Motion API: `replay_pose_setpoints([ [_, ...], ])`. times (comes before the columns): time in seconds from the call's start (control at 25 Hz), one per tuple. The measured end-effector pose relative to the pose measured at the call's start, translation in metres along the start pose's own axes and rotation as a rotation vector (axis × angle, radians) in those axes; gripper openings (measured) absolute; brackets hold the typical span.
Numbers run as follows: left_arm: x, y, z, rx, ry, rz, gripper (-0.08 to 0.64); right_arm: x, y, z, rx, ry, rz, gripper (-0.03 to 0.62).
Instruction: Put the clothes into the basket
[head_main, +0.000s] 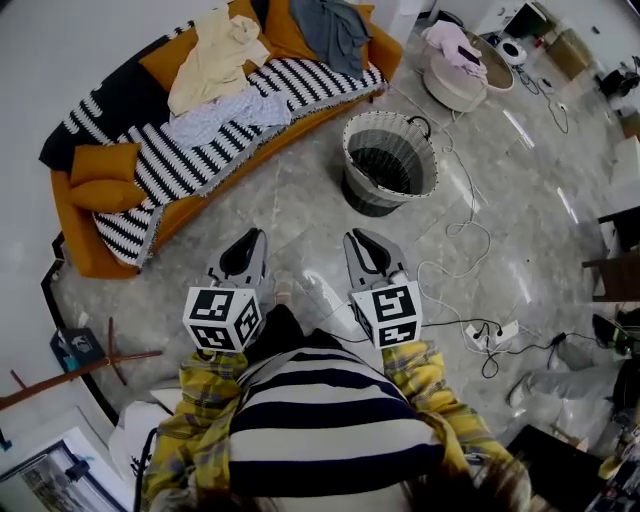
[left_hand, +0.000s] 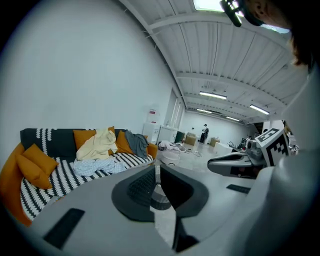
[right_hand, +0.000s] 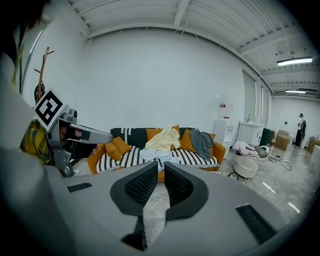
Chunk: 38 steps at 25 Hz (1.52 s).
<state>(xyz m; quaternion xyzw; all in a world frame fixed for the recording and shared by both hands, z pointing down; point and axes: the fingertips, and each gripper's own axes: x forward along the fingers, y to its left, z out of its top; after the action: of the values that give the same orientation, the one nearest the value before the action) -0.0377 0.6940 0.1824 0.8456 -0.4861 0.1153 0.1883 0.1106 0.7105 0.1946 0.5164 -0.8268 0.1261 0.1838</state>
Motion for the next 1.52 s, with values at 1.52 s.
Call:
replay_pose_setpoints([
  [1.52, 0.193, 0.18, 0.102, -0.032, 0.031, 0.059, 0.134, 0.27, -0.079, 0.113, 0.007, 0.059, 0.115, 0.138],
])
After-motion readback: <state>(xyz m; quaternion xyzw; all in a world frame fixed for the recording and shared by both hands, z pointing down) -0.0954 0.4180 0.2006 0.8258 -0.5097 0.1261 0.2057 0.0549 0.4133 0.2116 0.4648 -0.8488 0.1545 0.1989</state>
